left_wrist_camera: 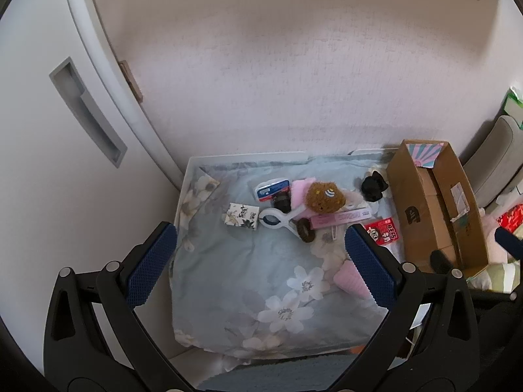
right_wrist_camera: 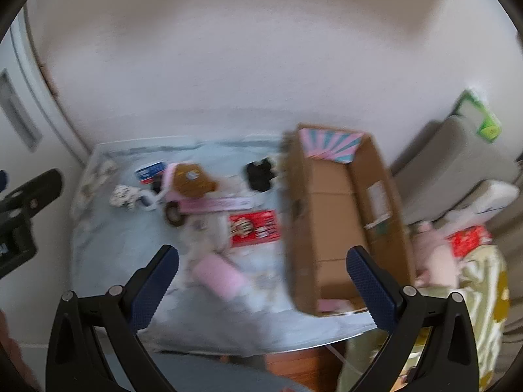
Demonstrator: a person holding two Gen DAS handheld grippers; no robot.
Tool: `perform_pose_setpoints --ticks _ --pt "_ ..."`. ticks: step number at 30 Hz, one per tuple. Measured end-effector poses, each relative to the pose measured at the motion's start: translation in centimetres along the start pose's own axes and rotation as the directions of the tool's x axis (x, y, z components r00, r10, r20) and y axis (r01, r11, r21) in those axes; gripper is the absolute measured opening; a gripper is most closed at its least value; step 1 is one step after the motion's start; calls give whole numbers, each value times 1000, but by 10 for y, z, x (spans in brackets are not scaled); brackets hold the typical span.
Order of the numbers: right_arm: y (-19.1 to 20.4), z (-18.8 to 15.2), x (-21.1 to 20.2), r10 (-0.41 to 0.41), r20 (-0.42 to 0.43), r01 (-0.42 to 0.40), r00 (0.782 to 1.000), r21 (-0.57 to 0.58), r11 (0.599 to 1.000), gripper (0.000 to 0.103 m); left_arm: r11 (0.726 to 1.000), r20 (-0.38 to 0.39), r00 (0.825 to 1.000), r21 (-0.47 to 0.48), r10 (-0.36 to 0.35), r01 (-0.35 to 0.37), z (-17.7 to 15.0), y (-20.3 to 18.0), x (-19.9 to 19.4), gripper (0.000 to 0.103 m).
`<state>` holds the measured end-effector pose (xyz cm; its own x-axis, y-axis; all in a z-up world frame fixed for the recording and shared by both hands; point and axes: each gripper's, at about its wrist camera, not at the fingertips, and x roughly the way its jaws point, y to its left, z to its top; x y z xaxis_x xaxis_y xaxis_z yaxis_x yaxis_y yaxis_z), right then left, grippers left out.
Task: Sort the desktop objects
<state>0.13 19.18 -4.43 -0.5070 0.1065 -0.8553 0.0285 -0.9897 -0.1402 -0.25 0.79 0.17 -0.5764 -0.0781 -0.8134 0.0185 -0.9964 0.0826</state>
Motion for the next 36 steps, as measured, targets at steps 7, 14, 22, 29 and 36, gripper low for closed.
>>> perform_pose_setpoints --ticks 7,14,22,29,36 --pt "-13 8 3 26 -13 -26 1000 38 999 102 1000 16 1000 12 -7 7 0 -7 -4 102" --pt "-10 1 5 132 -15 -132 991 32 991 102 1000 39 999 15 -13 12 -2 -11 -10 102" --pt "-13 2 3 92 -16 -91 996 30 995 102 1000 45 999 14 -29 28 -3 -13 -14 102" --pt "-11 4 1 78 -8 -78 997 14 997 102 999 46 998 12 -30 29 -3 -11 -15 102" --pt "-9 7 -2 82 12 -82 997 14 997 102 999 50 998 4 -34 34 1 -10 -17 102"
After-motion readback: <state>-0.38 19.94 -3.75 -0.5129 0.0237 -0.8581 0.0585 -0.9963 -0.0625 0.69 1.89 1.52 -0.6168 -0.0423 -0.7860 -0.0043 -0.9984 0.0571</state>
